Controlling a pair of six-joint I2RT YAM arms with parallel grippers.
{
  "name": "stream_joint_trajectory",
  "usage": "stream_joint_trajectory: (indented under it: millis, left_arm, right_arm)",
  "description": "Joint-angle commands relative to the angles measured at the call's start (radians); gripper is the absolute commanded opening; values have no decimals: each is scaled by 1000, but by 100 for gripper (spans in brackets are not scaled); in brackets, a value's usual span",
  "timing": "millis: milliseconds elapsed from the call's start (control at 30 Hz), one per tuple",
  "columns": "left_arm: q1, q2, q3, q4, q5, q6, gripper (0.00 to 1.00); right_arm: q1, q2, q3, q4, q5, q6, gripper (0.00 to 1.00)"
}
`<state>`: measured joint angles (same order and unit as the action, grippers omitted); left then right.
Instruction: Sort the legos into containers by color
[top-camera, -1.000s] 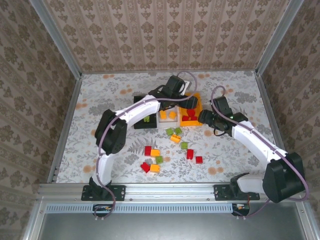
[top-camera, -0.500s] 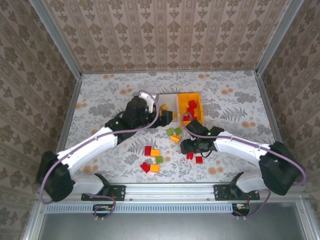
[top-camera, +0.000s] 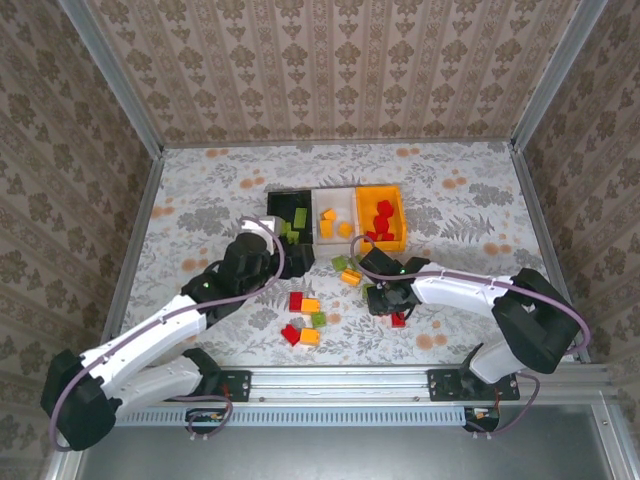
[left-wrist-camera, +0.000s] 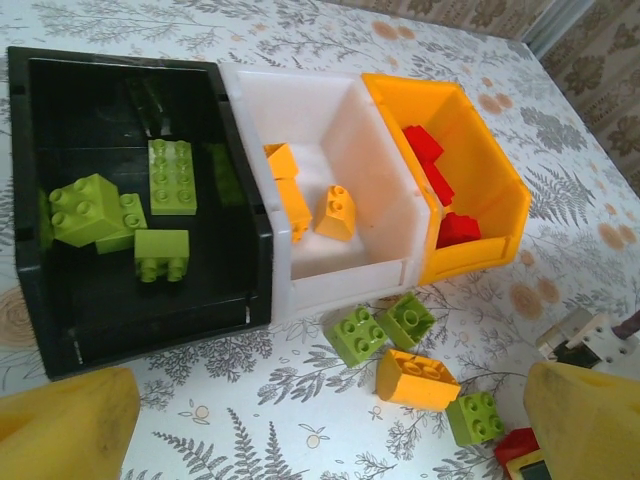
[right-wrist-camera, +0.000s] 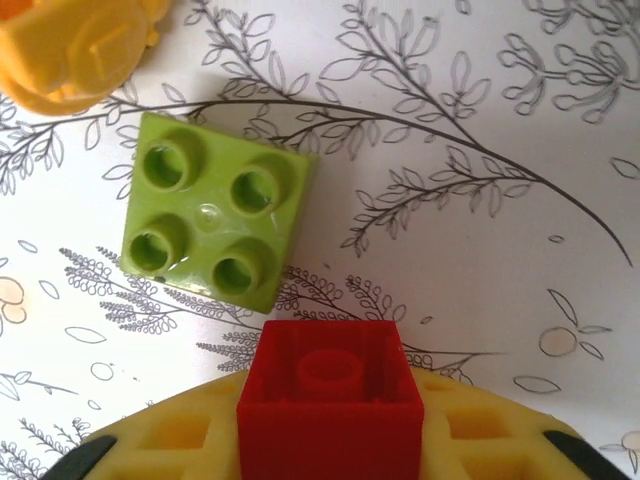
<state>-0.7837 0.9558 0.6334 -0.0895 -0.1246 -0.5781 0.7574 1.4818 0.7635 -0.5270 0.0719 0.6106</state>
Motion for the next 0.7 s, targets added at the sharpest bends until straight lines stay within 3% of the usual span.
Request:
stream_joint_trajectory:
  millis: [0, 100, 267, 400, 667]
  left_arm:
    - [9, -45, -30, 2, -36, -24, 100]
    - [14, -92, -60, 8, -65, -37, 100]
    - [26, -210, -133, 56, -91, -65, 100]
    - [43, -296, -159, -14, -155, -150, 100]
    - [80, -432, -191, -68, -96, -80, 100]
  right_arm:
    - [4, -74, 8, -37, 49, 5, 25]
    - [-15, -154, 55, -81, 83, -26, 24]
    - [-164, -141, 212, -56, 79, -85, 24]
    - [-252, 20, 372, -13, 100, -92, 25]
    - [-328, 348, 655, -24, 135, -74, 28]
